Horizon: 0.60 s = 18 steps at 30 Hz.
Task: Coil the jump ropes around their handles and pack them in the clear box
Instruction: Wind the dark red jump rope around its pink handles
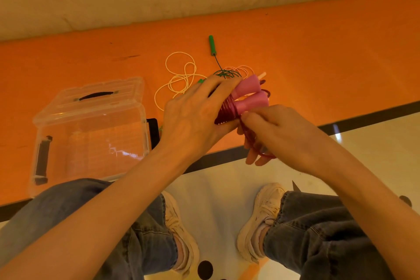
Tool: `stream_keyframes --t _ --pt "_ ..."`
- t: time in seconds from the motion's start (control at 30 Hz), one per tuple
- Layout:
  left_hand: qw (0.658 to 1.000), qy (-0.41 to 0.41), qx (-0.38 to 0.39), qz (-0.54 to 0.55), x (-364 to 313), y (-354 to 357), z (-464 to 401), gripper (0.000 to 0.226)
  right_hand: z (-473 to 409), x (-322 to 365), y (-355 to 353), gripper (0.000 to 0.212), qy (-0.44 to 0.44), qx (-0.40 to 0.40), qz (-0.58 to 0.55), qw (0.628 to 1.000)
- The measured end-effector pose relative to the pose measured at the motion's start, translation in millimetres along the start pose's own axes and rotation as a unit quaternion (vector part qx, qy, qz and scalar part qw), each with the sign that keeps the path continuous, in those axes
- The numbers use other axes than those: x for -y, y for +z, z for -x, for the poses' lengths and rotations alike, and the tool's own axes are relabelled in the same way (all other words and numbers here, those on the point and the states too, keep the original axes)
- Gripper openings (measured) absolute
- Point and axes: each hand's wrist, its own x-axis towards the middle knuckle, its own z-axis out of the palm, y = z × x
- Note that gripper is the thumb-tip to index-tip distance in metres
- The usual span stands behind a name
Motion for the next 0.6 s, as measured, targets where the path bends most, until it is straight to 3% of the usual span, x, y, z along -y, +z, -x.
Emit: stream_keyframes --t 0.1,0.17,0.27,0.3,0.43,0.6 --pt "1.000 -0.017 -0.003 0.007 1 -3 0 0.060 4 1 -22 0.053 0.078 0.091 -0.173 0.978" --pt "0.999 -0.032 -0.011 0.021 0 -3 0 0.060 8 -3 -35 0.053 0.063 0.083 -0.202 0.974" --pt "0.992 -0.066 0.002 0.104 -1 -3 0 0.060 13 -12 -42 0.018 -0.086 -0.060 -0.074 0.992" --pt "0.989 -0.077 0.004 0.124 -1 -3 0 0.061 14 -12 -41 0.018 -0.129 -0.092 -0.035 0.987" --pt "0.980 -0.112 0.007 0.163 0 -3 -1 0.060 8 -10 -24 0.065 -0.195 -0.121 0.004 0.973" --pt "0.972 -0.133 0.015 0.193 -1 -4 -1 0.061 4 -3 -10 0.053 -0.249 -0.120 -0.026 0.961"
